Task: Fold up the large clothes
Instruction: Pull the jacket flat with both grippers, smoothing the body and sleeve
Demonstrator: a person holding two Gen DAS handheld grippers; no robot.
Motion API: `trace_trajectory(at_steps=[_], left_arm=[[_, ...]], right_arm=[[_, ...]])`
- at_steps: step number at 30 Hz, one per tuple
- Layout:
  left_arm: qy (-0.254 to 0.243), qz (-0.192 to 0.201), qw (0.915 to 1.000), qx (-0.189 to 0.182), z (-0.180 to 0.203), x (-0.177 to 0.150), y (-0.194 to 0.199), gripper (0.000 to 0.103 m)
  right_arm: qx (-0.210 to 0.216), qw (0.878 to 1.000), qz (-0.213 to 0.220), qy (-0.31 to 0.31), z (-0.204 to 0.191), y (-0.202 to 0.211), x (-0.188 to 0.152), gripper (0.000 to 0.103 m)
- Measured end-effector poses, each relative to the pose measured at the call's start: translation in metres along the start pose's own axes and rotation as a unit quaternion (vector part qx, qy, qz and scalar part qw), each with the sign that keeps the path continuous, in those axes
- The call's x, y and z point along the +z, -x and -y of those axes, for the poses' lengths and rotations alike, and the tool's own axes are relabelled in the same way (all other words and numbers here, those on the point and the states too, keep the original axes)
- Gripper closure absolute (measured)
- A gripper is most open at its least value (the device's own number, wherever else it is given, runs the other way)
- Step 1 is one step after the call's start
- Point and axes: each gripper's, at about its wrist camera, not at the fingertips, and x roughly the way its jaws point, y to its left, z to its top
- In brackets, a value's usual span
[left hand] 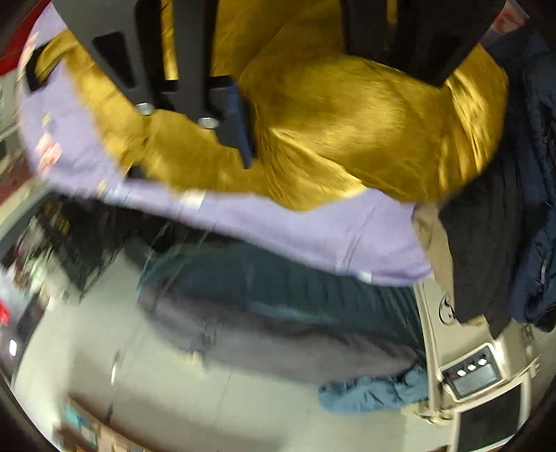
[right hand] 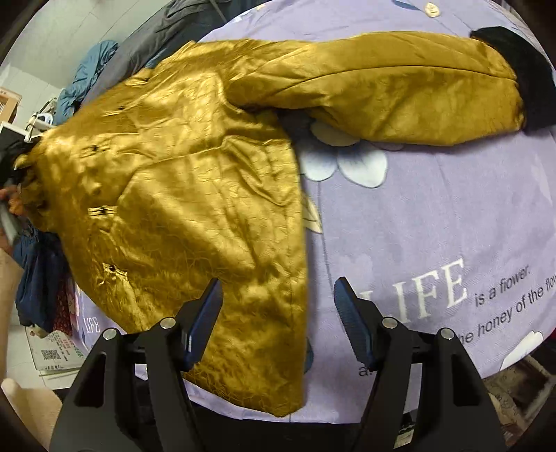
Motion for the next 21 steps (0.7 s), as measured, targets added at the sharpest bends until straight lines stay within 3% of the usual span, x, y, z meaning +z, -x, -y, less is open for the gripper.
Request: trace_trajectory(at_steps=[1,3,6,9,11,13,16,18,21], left_arm=[[-0.024,-0.041,0.9986,0.024,0.001,-0.01,-0.019,0.031],[-0.062,-0.096,0.9901,0.081,0.002,-0.037,-0.045,0.027],[-0.065,-0.142,0.9853,0.069,-0.005,-0.072,-0.054,0.025],[-0.083,-0.139,0.9853,0.054,-0.006,-0.093,-0.037,0.022],[-0.097,-0.12,0.9872,0.038,-0.007,-0.098,-0.015,0.011],[-0.107,-0.101,0.9887,0.023,-0.006,-0.102,0.006,0.006],[-0.135,-0.079,0.9877,0.011,-0.01,-0.109,0.027,0.006],[-0.157,-0.085,0.9838,0.014,-0.013,-0.121,0.033,0.006],[-0.18,-0.123,0.9757,0.019,-0.028,-0.146,0.021,0.006]], right_arm=[[-0.006,1.0,-0.006,0.008,-0.003,-0.003,-0.001,0.037],[-0.028,0.999,-0.021,0.028,-0.009,-0.011,-0.005,0.037],[-0.039,0.998,-0.033,0.041,-0.011,-0.017,-0.011,0.037],[-0.045,0.997,-0.039,0.04,-0.006,-0.017,-0.019,0.037],[-0.048,0.997,-0.043,0.037,-0.005,-0.015,-0.021,0.037],[-0.05,0.997,-0.044,0.038,-0.001,-0.013,-0.021,0.037],[-0.054,0.997,-0.043,0.04,0.005,-0.012,-0.012,0.037],[-0.056,0.997,-0.043,0.041,0.008,-0.013,-0.009,0.037],[-0.061,0.996,-0.049,0.038,0.015,-0.021,-0.006,0.037]])
